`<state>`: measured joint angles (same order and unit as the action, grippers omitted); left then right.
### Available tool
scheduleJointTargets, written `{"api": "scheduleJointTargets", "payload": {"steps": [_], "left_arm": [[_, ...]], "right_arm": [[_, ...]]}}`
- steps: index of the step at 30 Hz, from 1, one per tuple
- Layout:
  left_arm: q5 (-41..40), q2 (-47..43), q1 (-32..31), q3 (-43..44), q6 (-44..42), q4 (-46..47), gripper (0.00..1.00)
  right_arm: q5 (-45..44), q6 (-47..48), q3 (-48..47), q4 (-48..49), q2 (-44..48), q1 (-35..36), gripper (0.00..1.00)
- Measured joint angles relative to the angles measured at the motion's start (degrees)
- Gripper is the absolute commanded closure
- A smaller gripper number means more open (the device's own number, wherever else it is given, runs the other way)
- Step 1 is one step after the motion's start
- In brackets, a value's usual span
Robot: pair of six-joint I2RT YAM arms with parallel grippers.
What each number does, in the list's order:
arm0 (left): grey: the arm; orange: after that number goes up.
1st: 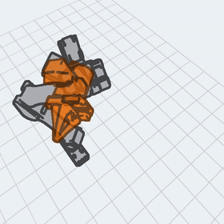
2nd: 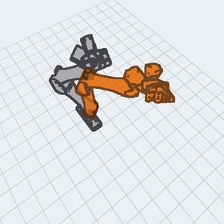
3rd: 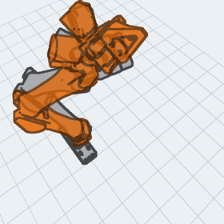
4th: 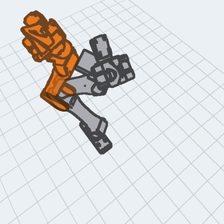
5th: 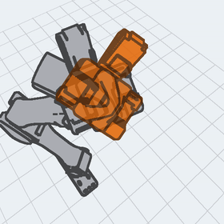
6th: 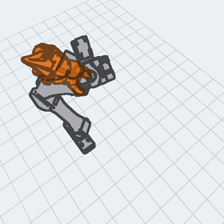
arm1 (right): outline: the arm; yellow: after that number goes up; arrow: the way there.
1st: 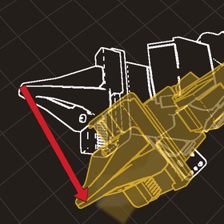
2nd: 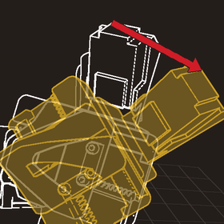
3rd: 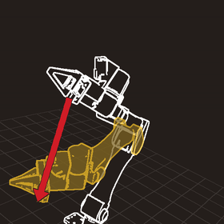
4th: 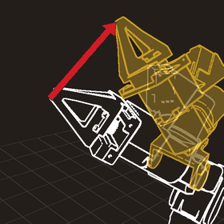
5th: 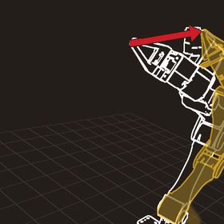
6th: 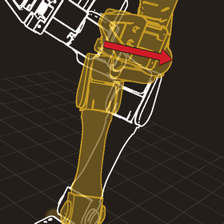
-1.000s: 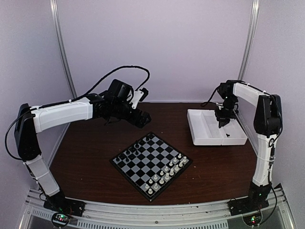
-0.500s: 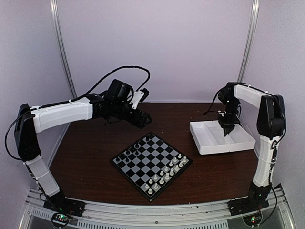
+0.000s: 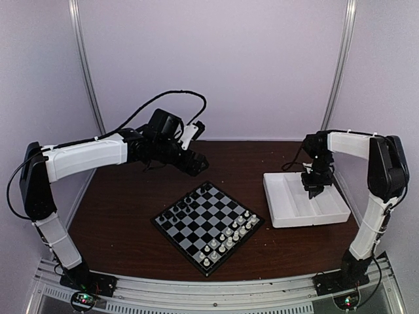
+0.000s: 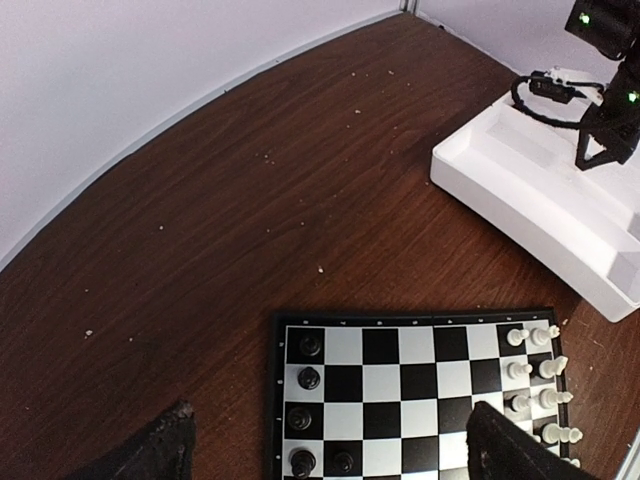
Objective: Set up the chess pieces on the board
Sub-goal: Adjust the storage box at the center of the board.
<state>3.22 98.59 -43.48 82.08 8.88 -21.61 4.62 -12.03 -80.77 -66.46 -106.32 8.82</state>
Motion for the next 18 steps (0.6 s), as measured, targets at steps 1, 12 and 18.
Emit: {"api": "scheduleJointTargets", "payload": {"steps": [1,12,18], "left_arm": [[0.0,0.0,0.0,0.0,0.0,0.0,0.06],[0.0,0.0,0.0,0.0,0.0,0.0,0.06],[0.0,0.0,0.0,0.0,0.0,-0.2,0.06]], "right_arm": [[-0.2,-0.3,2.6,2.1,0.8,0.0,1.00],[-2.6,-2.5,11.7,17.2,1.3,4.1,0.66],[-3.9,-3.0,12.8,19.2,5.1,4.7,0.59]]}}
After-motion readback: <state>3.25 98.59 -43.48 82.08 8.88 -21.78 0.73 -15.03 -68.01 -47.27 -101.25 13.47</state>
